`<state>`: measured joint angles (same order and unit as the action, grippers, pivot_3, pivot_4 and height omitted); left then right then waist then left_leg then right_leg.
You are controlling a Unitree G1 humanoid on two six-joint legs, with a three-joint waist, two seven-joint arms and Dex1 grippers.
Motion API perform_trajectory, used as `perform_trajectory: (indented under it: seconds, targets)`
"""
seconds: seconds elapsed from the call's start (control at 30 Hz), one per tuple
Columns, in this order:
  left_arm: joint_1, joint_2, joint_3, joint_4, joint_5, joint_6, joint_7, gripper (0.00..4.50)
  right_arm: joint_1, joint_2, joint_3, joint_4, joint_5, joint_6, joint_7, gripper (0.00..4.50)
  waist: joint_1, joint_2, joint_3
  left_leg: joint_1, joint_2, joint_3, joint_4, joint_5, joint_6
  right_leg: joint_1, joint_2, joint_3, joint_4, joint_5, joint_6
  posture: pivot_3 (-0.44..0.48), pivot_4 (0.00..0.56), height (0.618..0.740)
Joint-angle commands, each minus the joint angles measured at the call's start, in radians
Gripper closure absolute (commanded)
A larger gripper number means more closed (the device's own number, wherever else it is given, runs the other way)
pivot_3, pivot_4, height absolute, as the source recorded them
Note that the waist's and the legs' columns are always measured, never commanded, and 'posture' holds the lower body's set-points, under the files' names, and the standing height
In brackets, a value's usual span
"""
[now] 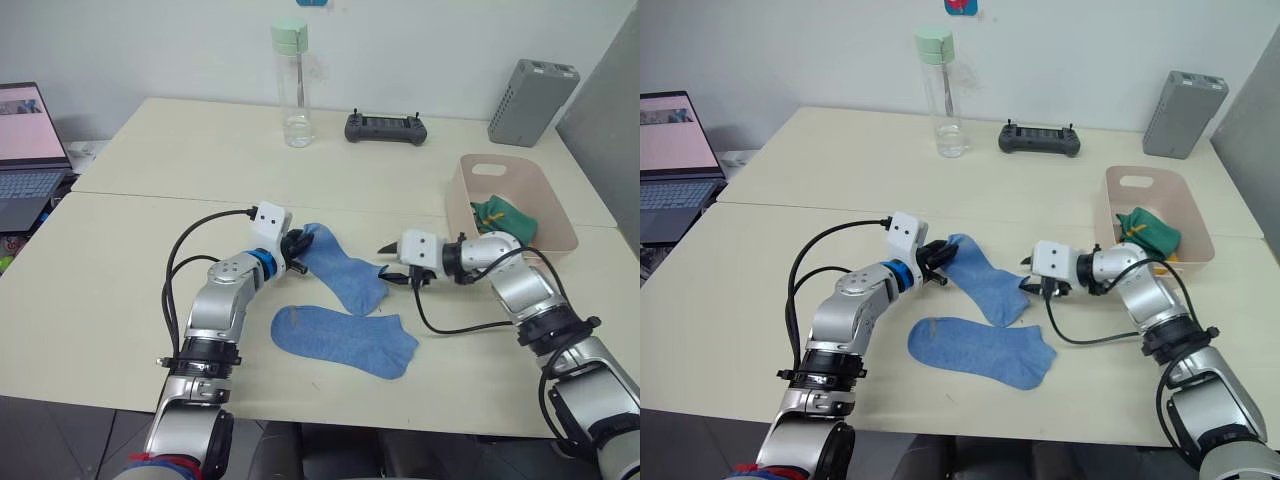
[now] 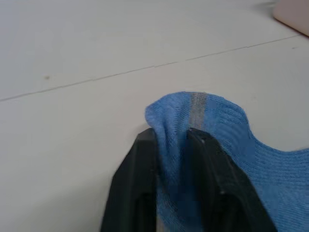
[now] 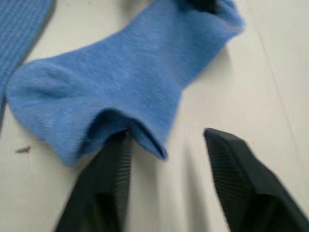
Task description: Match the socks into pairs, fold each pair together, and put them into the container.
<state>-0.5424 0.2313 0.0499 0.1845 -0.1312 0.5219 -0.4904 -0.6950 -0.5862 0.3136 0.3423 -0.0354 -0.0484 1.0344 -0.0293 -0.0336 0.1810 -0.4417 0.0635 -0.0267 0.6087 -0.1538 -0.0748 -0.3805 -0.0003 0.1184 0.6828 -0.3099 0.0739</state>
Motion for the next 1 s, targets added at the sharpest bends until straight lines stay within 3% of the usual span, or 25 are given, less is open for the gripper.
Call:
perform_trajectory:
  seconds: [0.03,0.07,0.17,0.33,0.53,0.57,0.67,0.93,0.97,1.0]
  targets:
    - [0.005,0.047,0.029,-0.095,-0.031,0.001,-0.015,2.16,0.048,-0.015,-0.127,-0.129,0.063,0.173,-0.085,0.64,-0.002,0.0,0.0,0.001,0.0,0.0,0.0,0.0,0.0,0.001,0.0,0.0,0.0,0.0,0.0,0.0,0.15,0.74]
    - [0.004,0.081,0.033,-0.106,-0.044,-0.011,-0.056,1.81,0.083,-0.011,-0.164,-0.206,0.12,0.287,-0.088,0.29,-0.002,0.0,0.0,0.003,0.0,0.0,0.0,0.0,0.0,0.002,0.0,0.001,0.0,0.0,0.0,0.0,0.15,0.74]
    - [-0.035,0.167,0.051,-0.058,-0.097,-0.026,-0.168,0.84,0.17,-0.004,-0.206,-0.414,0.211,0.554,-0.108,0.28,-0.005,0.0,0.0,0.004,0.001,0.0,-0.003,0.0,0.0,0.002,0.001,0.0,0.0,-0.001,-0.001,0.0,0.15,0.74]
    - [-0.155,0.264,-0.018,0.223,-0.027,-0.197,-0.29,0.84,0.26,0.064,-0.236,-0.633,0.327,0.901,-0.219,0.28,-0.007,0.0,0.0,0.006,0.001,0.001,-0.003,0.0,0.0,0.003,0.001,0.001,0.0,-0.001,-0.002,0.0,0.15,0.74]
    - [-0.348,0.215,-0.11,0.657,0.101,-0.418,-0.281,0.84,0.296,0.147,-0.172,-0.667,0.311,1.009,-0.355,0.28,-0.001,0.0,0.0,0.005,0.0,0.001,-0.001,0.0,0.0,0.005,0.0,0.001,-0.002,-0.003,0.004,0.0,0.15,0.74]
    - [-0.363,0.207,-0.114,0.697,0.105,-0.432,-0.291,0.82,0.294,0.157,-0.167,-0.663,0.308,1.014,-0.372,0.46,-0.001,0.0,0.0,0.005,0.0,0.002,-0.001,0.0,0.0,0.004,0.0,0.002,-0.002,-0.003,0.004,0.0,0.15,0.74]
    - [-0.393,0.191,-0.119,0.773,0.11,-0.468,-0.32,1.44,0.288,0.179,-0.16,-0.654,0.31,1.022,-0.407,1.24,-0.003,0.0,0.0,0.001,0.0,0.002,-0.001,0.0,0.0,0.0,0.0,0.002,-0.002,-0.002,0.002,0.0,0.15,0.74]
    - [-0.353,0.2,-0.109,0.73,0.095,-0.422,-0.391,4.06,0.295,0.158,-0.172,-0.631,0.321,0.993,-0.427,4.21,-0.005,0.0,0.0,-0.007,0.0,0.0,-0.001,0.0,0.0,-0.008,0.001,0.0,0.0,0.0,-0.001,0.0,0.15,0.74]
    - [-0.342,0.203,-0.104,0.712,0.089,-0.407,-0.394,4.37,0.29,0.152,-0.174,-0.624,0.319,0.984,-0.426,4.5,-0.005,0.0,0.0,-0.007,0.0,0.0,-0.001,0.0,0.0,-0.008,0.001,0.001,0.0,0.0,-0.001,0.0,0.15,0.74]
    - [-0.324,0.205,-0.098,0.682,0.08,-0.389,-0.396,4.44,0.284,0.147,-0.178,-0.611,0.317,0.972,-0.423,4.5,-0.005,0.0,0.0,-0.007,0.001,0.001,-0.001,0.0,0.0,-0.008,0.001,0.001,0.0,0.0,-0.001,0.0,0.15,0.74]
